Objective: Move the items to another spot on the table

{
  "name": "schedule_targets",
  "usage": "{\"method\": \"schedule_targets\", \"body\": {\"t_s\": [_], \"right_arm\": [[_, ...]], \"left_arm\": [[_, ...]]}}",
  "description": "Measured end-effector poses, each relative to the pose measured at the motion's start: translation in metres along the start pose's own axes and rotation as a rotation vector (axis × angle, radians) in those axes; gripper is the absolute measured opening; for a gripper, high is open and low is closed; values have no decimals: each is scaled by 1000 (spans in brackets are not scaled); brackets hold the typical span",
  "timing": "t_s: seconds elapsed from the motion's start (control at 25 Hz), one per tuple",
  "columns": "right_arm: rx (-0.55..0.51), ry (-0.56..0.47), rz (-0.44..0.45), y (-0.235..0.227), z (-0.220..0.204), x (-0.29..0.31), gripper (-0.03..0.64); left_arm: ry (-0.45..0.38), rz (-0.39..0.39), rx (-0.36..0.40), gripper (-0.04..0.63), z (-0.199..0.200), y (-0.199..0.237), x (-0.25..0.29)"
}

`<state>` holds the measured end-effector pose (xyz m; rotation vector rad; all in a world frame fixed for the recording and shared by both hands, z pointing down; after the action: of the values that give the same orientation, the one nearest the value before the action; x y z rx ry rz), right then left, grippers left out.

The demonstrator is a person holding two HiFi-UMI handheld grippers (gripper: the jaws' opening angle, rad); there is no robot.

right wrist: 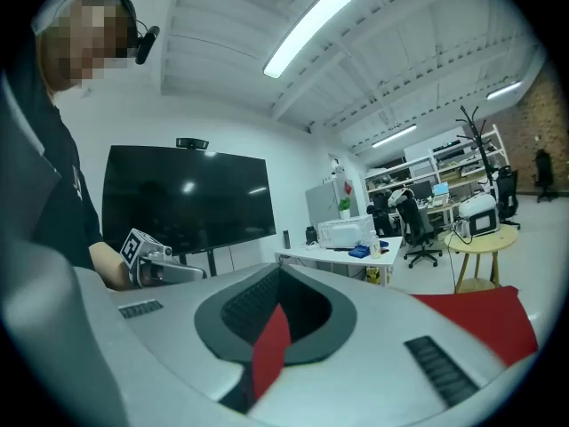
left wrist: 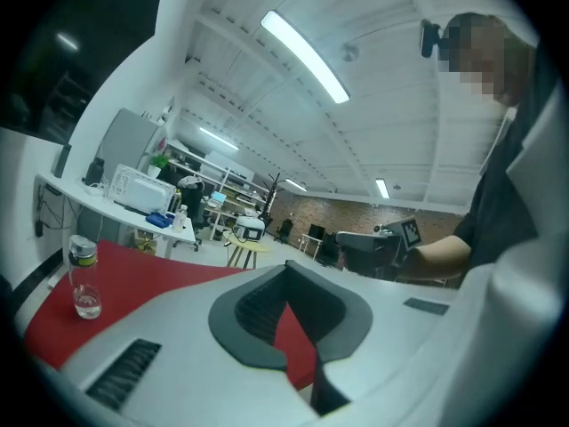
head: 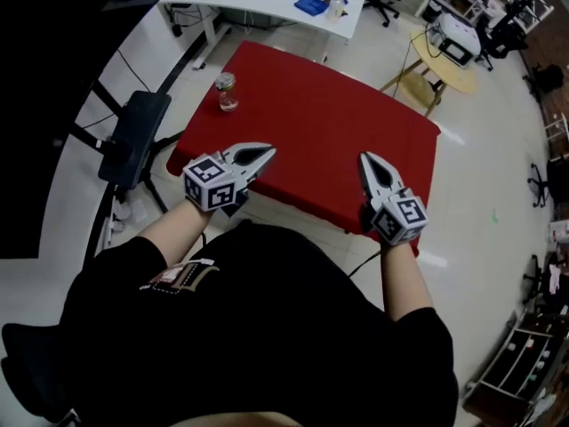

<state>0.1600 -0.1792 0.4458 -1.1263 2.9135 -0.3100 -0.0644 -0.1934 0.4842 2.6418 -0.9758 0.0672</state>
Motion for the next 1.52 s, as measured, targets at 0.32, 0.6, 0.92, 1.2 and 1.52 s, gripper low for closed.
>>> {"method": "schedule_targets", "body": {"t_s": [0.32,0.6,0.92,1.2,1.52], "right_arm": [[97,-7,-36,-31,1,57,0],[97,83,-21,-51,-12,65,0],[171,119,-71,-87,-60,54,15],[177,172,-64,-89,-81,68,17],[189,185,-75,-87,-91,67,17]], "left_arm": [[74,77,-8,15,4,99,36],[44,310,-52,15,-25,173,47],[118,607,-49,245,-69,297,33],[234,682,-32,426,-103,371,67],[290,705,18,453,-114,411,109]]}}
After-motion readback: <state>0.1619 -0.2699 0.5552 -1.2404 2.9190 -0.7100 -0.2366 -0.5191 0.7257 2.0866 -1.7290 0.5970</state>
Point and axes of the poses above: the fingertips, and each gripper's own axes: x forward along the fingers, y to its left, z out of its top, the point moved 3 cm from there along -x, backward along the fingers, and after that the axes turned 11 degrees about z, right-handed, at the moved point
